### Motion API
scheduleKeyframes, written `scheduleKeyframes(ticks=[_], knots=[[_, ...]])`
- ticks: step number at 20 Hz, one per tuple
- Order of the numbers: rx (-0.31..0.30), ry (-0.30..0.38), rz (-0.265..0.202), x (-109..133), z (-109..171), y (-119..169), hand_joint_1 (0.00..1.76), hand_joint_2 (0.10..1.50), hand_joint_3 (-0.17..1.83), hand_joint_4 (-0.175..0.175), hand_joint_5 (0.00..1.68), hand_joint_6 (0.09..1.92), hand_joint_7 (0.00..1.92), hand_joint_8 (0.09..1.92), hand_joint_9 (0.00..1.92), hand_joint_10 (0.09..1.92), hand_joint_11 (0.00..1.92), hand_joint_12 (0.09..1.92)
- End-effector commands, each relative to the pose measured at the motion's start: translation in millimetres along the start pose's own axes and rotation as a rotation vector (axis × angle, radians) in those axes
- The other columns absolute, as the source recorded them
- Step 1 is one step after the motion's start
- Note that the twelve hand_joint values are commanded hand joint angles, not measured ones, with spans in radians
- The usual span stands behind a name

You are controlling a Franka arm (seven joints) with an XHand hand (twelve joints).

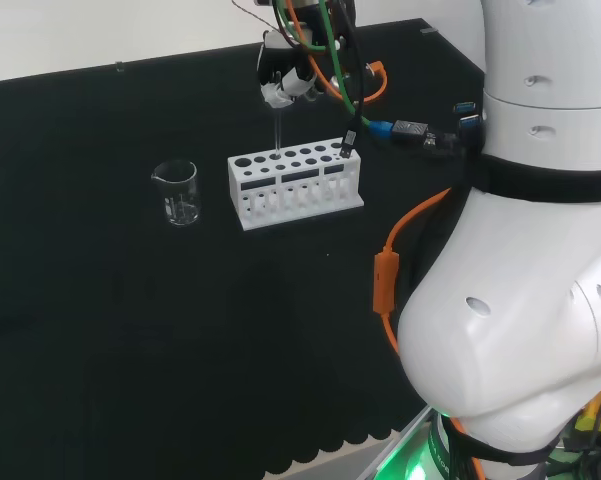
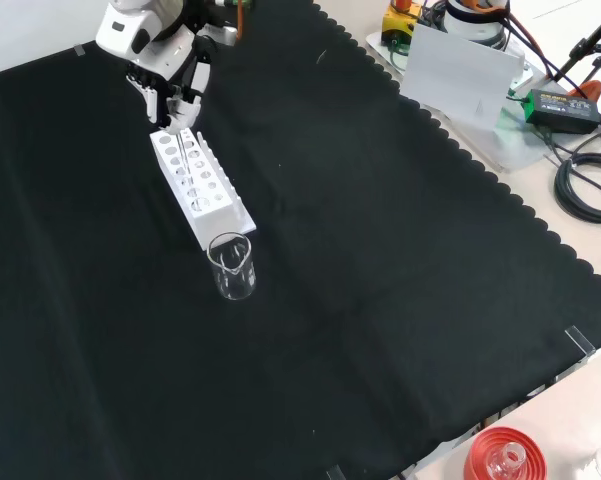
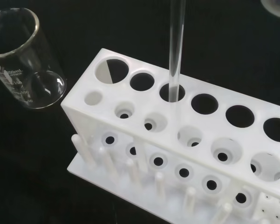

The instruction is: Put the glass rod back on the white test tube rack.

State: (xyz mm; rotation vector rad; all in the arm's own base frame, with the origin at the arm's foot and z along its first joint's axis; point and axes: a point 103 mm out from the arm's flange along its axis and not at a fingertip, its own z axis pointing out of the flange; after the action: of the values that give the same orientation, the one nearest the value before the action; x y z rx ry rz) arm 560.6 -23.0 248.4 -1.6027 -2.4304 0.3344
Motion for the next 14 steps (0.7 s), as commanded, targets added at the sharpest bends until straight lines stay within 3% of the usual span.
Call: scheduleKeyframes(ticks=[1, 9, 14], knots=[[-0.005, 0.021, -0.003, -2.6, -1.3, -1.0, 1.17, 1.20, -0.17, -0.175, 0.98, 1.04, 1.56, 0.59, 1.77, 0.35, 1.68, 0.78], [-0.006, 0.056, -0.022, -4.0, -4.4, -6.5, 1.15, 1.19, -0.17, -0.175, 0.98, 1.03, 1.60, 0.51, 1.83, 0.22, 1.88, 0.62], [0.003, 0.060, -0.027, -2.4, -4.6, -8.2, 1.14, 1.08, -0.17, -0.175, 0.74, 0.98, 1.59, 0.46, 1.87, 0.14, 1.92, 0.67]])
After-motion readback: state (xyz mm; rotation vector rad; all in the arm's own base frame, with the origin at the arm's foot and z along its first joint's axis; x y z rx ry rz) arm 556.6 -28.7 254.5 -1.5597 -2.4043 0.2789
